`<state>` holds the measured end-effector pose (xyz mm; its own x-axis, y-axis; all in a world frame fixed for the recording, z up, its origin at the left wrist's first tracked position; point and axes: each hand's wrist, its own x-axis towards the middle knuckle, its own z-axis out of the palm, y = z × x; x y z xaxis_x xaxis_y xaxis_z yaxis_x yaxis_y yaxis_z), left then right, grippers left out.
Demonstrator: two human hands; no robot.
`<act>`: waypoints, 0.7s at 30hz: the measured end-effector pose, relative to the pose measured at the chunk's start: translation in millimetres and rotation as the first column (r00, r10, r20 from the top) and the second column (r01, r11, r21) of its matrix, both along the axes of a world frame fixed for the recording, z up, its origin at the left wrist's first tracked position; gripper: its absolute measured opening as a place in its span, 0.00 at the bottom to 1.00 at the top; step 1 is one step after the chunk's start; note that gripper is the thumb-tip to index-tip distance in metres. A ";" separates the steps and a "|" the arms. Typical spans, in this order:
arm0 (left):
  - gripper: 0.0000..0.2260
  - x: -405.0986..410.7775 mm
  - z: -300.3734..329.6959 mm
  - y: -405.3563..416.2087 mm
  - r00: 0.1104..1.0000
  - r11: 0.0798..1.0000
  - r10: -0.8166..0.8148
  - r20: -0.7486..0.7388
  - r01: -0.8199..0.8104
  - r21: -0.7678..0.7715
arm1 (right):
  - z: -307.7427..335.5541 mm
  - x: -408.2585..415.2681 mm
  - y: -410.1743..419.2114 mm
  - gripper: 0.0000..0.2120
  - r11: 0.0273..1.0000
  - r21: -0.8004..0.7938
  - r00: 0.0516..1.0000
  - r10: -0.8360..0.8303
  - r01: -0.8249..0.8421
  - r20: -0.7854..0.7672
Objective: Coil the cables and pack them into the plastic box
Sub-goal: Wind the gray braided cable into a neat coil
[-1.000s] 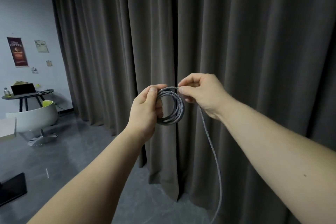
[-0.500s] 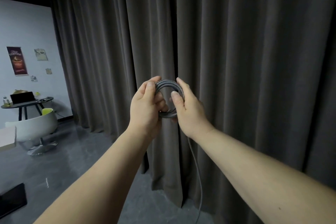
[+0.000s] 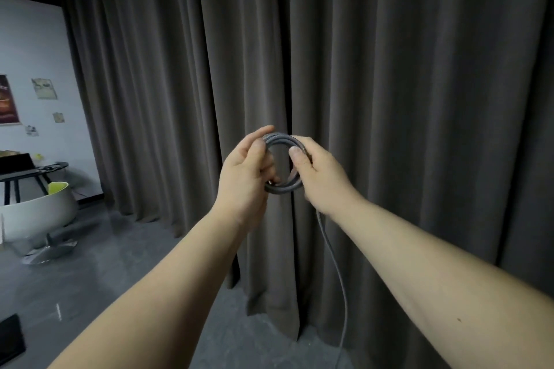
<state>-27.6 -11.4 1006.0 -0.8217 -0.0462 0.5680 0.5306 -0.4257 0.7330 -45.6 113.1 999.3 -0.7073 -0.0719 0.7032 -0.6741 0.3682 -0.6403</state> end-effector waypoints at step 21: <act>0.10 -34.4 -2.2 -21.8 0.887 0.872 0.461 -0.011 -0.456 -0.177 | 31.1 8.1 16.2 0.08 0.709 0.703 0.964 0.150 0.049 -0.218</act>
<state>-62.0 -33.1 1003.8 -0.7491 -0.3270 0.5761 0.6117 -0.0077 0.7910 -37.5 129.3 1030.3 -0.5026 -0.6412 0.5799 -0.7986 0.6012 -0.0273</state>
